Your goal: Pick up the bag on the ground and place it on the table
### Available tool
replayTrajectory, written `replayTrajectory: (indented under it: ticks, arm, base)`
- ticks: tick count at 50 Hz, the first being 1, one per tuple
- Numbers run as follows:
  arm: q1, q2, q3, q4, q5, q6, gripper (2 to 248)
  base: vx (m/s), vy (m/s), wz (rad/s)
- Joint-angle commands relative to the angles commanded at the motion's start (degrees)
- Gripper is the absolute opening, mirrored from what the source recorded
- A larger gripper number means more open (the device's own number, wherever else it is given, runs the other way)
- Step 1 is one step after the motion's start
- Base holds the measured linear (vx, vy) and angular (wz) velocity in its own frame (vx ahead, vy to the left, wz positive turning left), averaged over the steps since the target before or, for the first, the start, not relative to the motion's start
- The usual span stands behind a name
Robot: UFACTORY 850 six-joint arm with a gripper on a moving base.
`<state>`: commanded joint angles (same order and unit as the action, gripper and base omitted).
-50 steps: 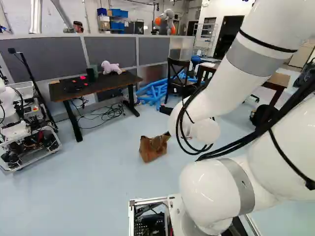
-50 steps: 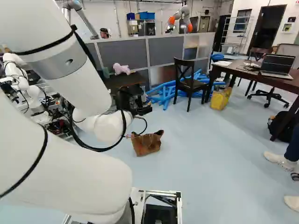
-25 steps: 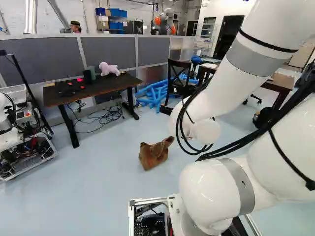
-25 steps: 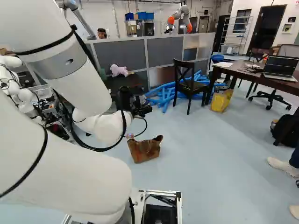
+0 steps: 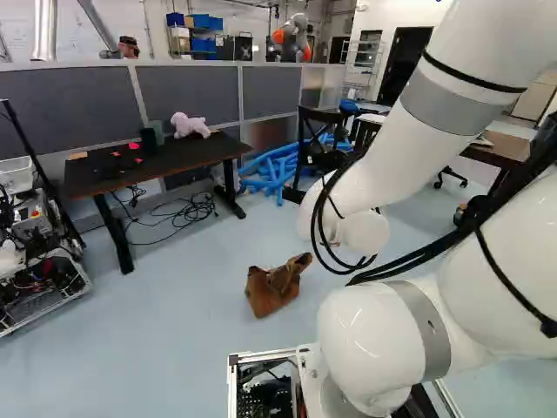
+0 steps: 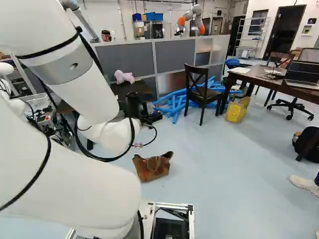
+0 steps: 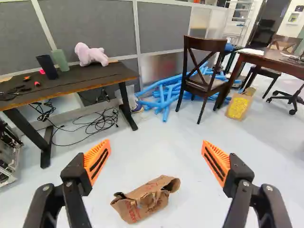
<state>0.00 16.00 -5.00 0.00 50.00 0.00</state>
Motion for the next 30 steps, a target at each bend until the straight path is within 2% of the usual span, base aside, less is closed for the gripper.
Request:
replayTrajectory:
  ticks: [28,30]
  arm:
    - [0.0,0.0,0.0,0.0,0.0,0.0,247]
    - [0.0,-0.98,-0.83,0.0,0.0,0.0,247]
  base:
    - [0.157,0.002,-0.01]
    - [0.102,0.004,-0.003]
